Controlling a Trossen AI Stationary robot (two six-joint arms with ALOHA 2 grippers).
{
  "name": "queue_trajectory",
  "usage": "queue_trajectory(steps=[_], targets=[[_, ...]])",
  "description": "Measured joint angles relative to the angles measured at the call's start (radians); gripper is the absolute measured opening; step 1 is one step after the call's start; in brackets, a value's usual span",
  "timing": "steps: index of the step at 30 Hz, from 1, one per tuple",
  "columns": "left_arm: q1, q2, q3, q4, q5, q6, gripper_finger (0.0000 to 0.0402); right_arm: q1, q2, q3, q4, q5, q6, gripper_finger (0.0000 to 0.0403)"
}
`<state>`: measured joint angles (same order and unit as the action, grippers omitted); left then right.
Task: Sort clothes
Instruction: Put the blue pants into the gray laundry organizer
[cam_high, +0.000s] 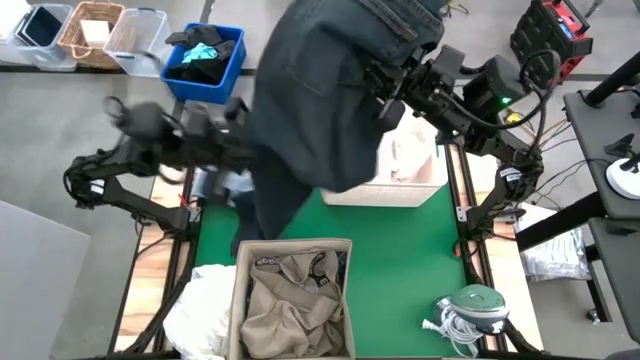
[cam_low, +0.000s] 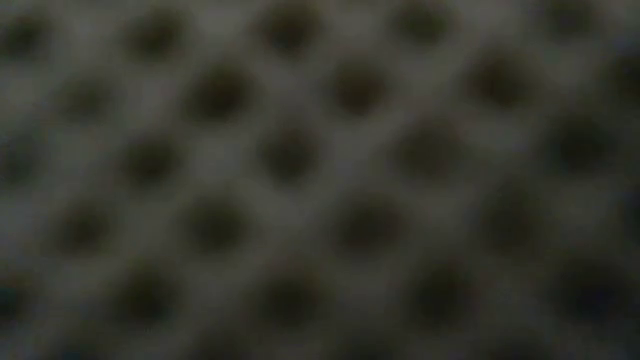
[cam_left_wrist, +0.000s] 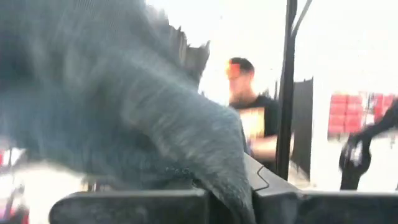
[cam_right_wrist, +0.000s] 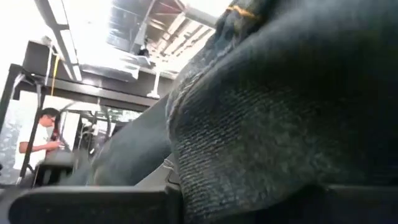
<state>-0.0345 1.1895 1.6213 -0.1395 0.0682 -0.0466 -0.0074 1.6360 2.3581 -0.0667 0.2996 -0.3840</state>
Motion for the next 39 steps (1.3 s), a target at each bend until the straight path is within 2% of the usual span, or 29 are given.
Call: queue_trajectory(steps=[3, 6, 9, 12, 15, 20, 24, 31, 35, 39], targets=[[0.000, 0.021, 0.121, 0.005, 0.021, 0.004, 0.0001, 0.000, 0.009, 0.000, -0.006, 0.039, 0.023, 0.0068], [0.000, 0.077, 0.273, -0.053, 0.134, -0.022, 0.0001, -0.004, 0.018, -0.002, -0.011, 0.072, 0.049, 0.0068], [-0.004, 0.152, 0.434, -0.135, 0.153, -0.054, 0.0001, -0.014, 0.021, -0.002, -0.027, 0.086, 0.088, 0.0069], [-0.005, 0.230, 0.585, -0.162, 0.155, -0.089, 0.0001, -0.026, 0.034, -0.002, -0.034, 0.097, 0.164, 0.0102], [-0.005, 0.312, 0.727, -0.159, 0.211, -0.094, 0.0000, -0.040, 0.042, -0.002, -0.096, 0.092, 0.249, 0.0146], [0.004, 0.302, 0.650, 0.054, 0.220, -0.167, 0.0000, -0.077, 0.039, -0.002, -0.268, 0.084, 0.421, 0.0197], [0.016, 0.282, 0.657, 0.043, 0.159, -0.176, 0.0000, -0.104, 0.031, -0.002, -0.400, 0.069, 0.544, 0.0220], [0.015, 0.280, 0.696, -0.009, 0.094, -0.159, 0.0000, -0.128, 0.004, 0.003, -0.628, -0.012, 0.645, 0.0250], [0.013, 0.278, 0.725, -0.110, 0.093, -0.138, 0.0000, -0.130, 0.006, 0.000, -0.664, -0.052, 0.695, 0.0268], [0.014, 0.256, 0.709, -0.014, 0.073, -0.100, 0.0000, -0.131, 0.008, -0.002, -0.567, -0.100, 0.863, 0.0286]])
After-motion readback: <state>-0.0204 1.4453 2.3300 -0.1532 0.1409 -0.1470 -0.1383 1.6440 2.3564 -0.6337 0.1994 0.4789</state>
